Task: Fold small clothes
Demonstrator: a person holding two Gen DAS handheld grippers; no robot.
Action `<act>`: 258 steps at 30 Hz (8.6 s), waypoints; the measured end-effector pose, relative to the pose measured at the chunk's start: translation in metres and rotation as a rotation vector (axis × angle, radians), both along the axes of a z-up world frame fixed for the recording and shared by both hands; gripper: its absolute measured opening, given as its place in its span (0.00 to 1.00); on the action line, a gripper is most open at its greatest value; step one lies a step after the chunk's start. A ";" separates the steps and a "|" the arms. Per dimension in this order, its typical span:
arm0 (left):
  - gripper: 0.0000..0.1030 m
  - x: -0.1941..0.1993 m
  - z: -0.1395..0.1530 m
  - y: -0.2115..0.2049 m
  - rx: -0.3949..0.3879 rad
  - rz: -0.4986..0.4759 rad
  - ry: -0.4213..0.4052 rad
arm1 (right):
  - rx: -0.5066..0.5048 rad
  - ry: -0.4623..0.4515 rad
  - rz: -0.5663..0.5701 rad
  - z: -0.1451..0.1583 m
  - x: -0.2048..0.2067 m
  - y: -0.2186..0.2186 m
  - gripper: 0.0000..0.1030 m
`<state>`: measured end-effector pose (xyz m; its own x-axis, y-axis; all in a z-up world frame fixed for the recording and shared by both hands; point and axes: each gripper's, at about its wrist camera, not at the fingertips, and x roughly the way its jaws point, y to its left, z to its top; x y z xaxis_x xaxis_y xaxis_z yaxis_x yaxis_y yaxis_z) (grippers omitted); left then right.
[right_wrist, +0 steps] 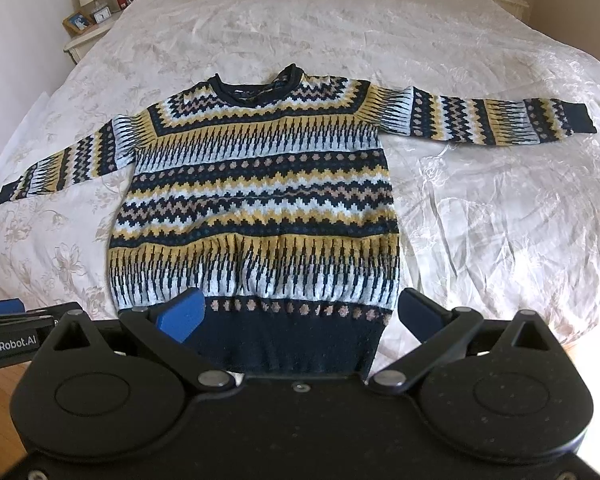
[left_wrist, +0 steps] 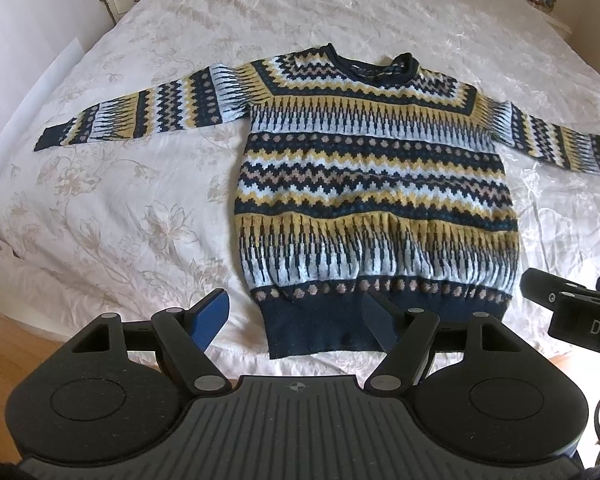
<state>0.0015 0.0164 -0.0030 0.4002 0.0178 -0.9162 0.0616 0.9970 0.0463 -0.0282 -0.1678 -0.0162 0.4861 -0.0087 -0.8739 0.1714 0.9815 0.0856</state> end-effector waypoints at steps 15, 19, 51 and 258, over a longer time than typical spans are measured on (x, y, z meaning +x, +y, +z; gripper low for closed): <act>0.70 0.014 -0.007 0.000 0.001 0.004 0.032 | 0.012 0.033 0.006 -0.009 0.014 0.002 0.99; 0.70 0.020 -0.009 0.002 0.003 0.008 0.042 | 0.016 0.045 0.010 -0.012 0.020 0.003 0.99; 0.70 0.111 -0.038 -0.009 -0.004 -0.034 0.135 | 0.027 0.160 0.000 -0.044 0.099 -0.001 0.99; 0.71 0.242 -0.104 0.054 -0.179 -0.072 -0.063 | 0.204 -0.036 0.076 -0.134 0.230 -0.030 1.00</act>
